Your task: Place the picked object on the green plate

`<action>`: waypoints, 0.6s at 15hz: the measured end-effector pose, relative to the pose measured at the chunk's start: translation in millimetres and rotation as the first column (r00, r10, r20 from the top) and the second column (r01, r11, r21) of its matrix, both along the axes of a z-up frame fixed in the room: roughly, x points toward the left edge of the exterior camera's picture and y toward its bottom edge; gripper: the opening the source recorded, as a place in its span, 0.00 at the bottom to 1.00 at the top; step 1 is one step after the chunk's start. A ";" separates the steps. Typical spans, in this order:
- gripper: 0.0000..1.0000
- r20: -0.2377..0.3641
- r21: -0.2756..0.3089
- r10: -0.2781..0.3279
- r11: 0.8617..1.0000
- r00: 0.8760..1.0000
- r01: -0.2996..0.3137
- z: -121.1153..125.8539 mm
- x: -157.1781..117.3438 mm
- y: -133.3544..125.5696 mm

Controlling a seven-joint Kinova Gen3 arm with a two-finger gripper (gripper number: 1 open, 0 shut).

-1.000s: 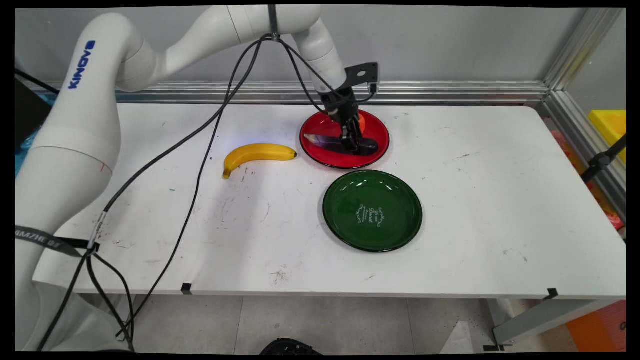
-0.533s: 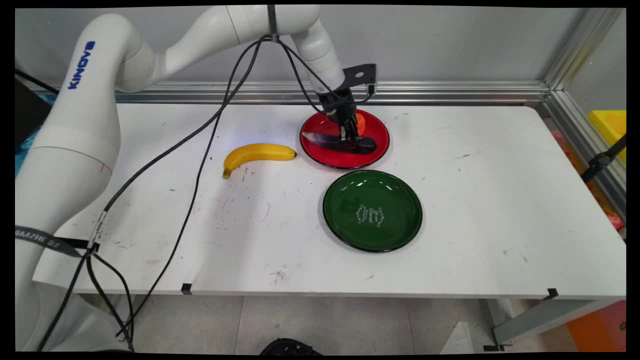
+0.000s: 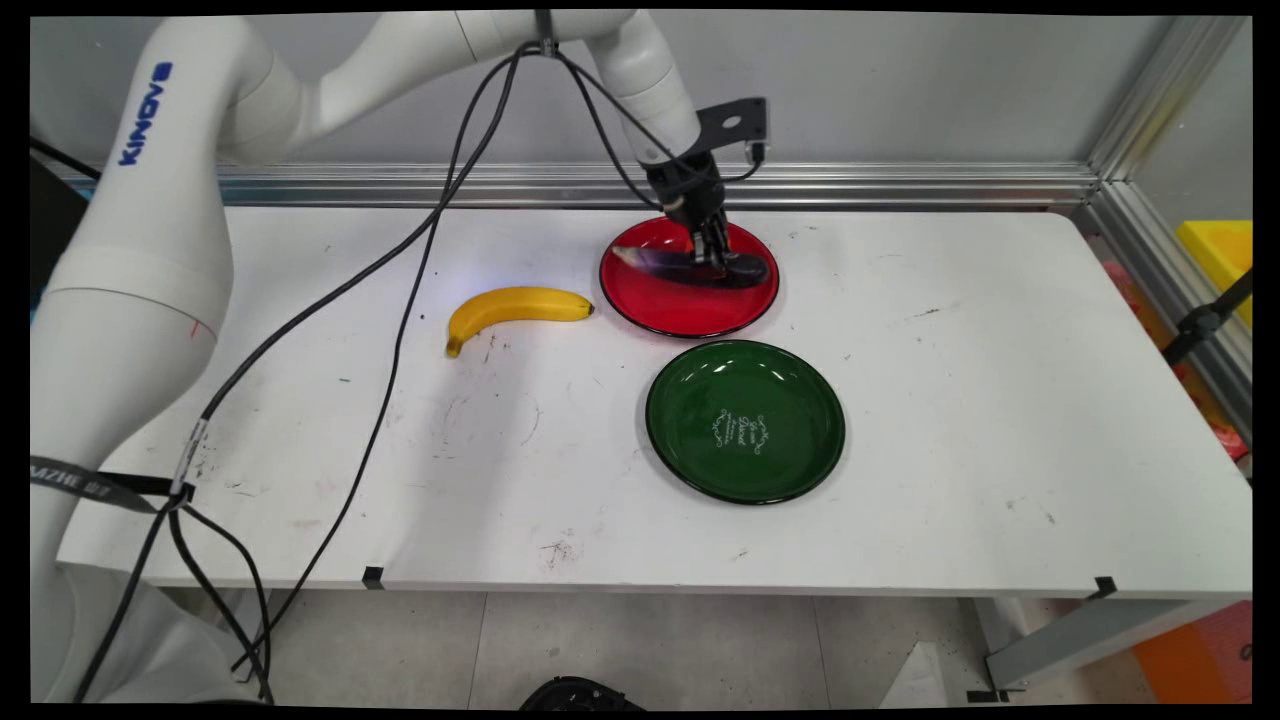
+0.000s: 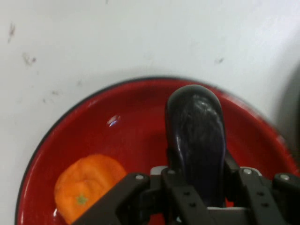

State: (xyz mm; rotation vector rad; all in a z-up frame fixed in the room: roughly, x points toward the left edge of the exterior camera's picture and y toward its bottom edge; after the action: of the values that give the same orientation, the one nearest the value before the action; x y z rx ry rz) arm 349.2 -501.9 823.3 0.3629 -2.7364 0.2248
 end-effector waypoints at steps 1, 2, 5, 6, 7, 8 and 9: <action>0.00 -0.006 0.001 0.006 1.000 1.000 -0.006 5.3 -3.6 4.6; 0.00 -0.012 0.003 0.010 1.000 1.000 -0.010 9.9 -7.7 9.8; 0.00 -0.041 0.030 0.020 0.999 0.999 -0.019 22.6 -24.8 37.1; 0.00 -0.049 0.037 0.020 0.999 0.999 -0.018 24.5 -30.2 45.9; 0.00 -0.058 0.044 0.018 0.999 0.998 -0.015 25.7 -35.3 54.7; 0.00 -0.063 0.049 0.016 0.999 0.998 -0.013 25.9 -38.7 60.7; 0.00 -0.071 0.054 0.014 0.998 0.997 -0.010 25.5 -44.3 70.5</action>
State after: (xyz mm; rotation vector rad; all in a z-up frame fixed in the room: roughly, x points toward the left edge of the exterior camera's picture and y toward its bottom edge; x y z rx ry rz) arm 304.9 -431.4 848.9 0.3946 -2.6745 0.1385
